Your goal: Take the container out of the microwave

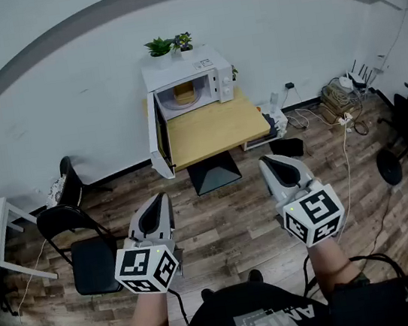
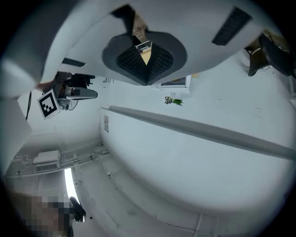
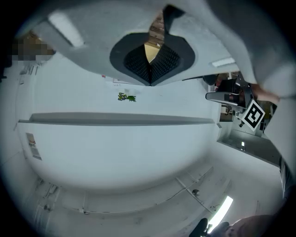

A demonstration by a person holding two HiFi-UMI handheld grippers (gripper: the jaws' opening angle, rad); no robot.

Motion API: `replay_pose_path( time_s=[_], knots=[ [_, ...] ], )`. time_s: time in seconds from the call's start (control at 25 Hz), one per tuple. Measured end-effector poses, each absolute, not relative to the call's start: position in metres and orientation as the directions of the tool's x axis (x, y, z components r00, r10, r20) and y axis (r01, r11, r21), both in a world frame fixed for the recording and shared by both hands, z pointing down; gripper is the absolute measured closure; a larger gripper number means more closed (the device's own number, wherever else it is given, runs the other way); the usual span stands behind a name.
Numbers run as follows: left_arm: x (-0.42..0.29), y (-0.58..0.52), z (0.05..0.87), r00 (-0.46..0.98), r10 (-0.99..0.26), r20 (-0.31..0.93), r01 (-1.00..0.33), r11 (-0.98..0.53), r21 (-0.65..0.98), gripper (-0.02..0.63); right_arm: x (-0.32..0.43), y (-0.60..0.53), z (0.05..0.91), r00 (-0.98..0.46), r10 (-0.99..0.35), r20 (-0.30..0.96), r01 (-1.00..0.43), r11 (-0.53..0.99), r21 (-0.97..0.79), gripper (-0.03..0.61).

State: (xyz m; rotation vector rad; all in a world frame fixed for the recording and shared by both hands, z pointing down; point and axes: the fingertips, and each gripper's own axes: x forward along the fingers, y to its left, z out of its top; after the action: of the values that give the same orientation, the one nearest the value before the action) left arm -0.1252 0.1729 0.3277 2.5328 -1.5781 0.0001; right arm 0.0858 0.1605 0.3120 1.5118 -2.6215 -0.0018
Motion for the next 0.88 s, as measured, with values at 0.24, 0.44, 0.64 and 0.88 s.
replay_pose_path(
  time_s=[0.24, 0.44, 0.64, 0.88],
  knots=[
    [-0.135, 0.167, 0.329, 0.419, -0.904, 0.087, -0.905, -0.407, 0.121, 0.612, 0.083, 0.157, 0.310, -0.497, -0.863, 0.094, -0.862, 0.503, 0.064, 0.572],
    [-0.137, 0.167, 0.327, 0.411, -0.908, 0.078, -0.909, -0.401, 0.116, 0.612, 0.078, 0.157, 0.306, -0.512, -0.856, 0.072, -0.852, 0.517, 0.084, 0.572],
    [-0.137, 0.172, 0.326, 0.395, -0.916, 0.074, -0.916, -0.387, 0.102, 0.612, 0.078, 0.161, 0.304, -0.533, -0.844, 0.058, -0.841, 0.536, 0.074, 0.572],
    [-0.130, 0.172, 0.325, 0.390, -0.918, 0.072, -0.919, -0.382, 0.097, 0.612, 0.083, 0.159, 0.304, -0.543, -0.838, 0.054, -0.835, 0.546, 0.072, 0.572]
  ],
)
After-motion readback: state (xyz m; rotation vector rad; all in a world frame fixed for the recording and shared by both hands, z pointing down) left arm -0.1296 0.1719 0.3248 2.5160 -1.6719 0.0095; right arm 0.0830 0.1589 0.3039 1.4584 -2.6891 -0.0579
